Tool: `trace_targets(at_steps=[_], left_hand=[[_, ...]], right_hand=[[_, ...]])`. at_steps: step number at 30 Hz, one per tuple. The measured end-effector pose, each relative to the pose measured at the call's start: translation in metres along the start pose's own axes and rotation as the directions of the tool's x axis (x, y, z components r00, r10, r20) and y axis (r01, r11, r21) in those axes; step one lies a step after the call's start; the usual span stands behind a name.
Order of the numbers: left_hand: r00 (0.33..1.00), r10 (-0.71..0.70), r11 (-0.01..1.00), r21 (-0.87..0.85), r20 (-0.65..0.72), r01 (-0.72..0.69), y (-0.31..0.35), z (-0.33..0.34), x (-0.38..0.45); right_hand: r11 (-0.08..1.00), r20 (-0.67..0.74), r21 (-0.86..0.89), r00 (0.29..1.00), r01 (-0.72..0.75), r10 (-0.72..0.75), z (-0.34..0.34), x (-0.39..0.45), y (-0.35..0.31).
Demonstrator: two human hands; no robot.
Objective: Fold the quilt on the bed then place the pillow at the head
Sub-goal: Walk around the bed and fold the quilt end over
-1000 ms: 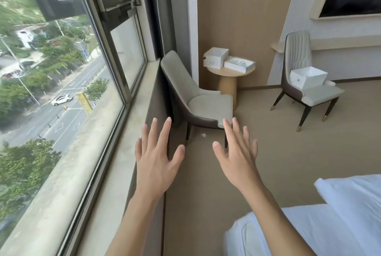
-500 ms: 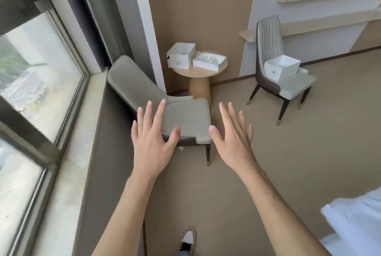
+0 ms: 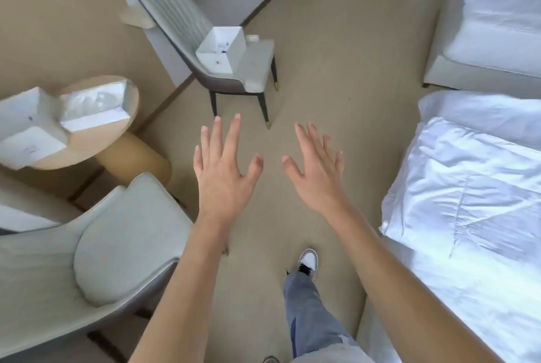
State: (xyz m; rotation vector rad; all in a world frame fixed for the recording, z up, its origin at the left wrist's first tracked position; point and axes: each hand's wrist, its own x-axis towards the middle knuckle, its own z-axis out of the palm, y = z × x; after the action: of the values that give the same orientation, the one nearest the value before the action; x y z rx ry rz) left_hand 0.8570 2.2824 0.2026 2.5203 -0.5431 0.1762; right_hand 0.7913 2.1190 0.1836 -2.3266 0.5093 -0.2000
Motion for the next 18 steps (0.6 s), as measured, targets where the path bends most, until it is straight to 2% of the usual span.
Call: trace_targets(at_steps=[5,9,12,18], left_hand=[[0.972,0.164,0.986,-0.050,0.167,-0.158,0.066,0.100,0.123],[0.899,0.341,0.939,-0.141,0.276,-0.313,0.139,0.171,0.194],[0.808,0.463,0.886,-0.229,0.365,-0.404,0.198,0.216,0.224],[0.565,0.665,0.743,-0.365,0.488,-0.561,0.288,0.302,0.267]], right_hand=[[0.971,-0.139,0.049,0.961,-0.234,0.238,-0.049,0.091,0.082],[0.915,-0.286,0.117,0.869,-0.386,0.403,-0.096,0.128,0.143],[0.845,-0.353,0.197,0.768,-0.497,0.535,-0.127,0.137,0.187],[0.682,-0.449,0.374,0.520,-0.629,0.726,-0.167,0.151,0.255]])
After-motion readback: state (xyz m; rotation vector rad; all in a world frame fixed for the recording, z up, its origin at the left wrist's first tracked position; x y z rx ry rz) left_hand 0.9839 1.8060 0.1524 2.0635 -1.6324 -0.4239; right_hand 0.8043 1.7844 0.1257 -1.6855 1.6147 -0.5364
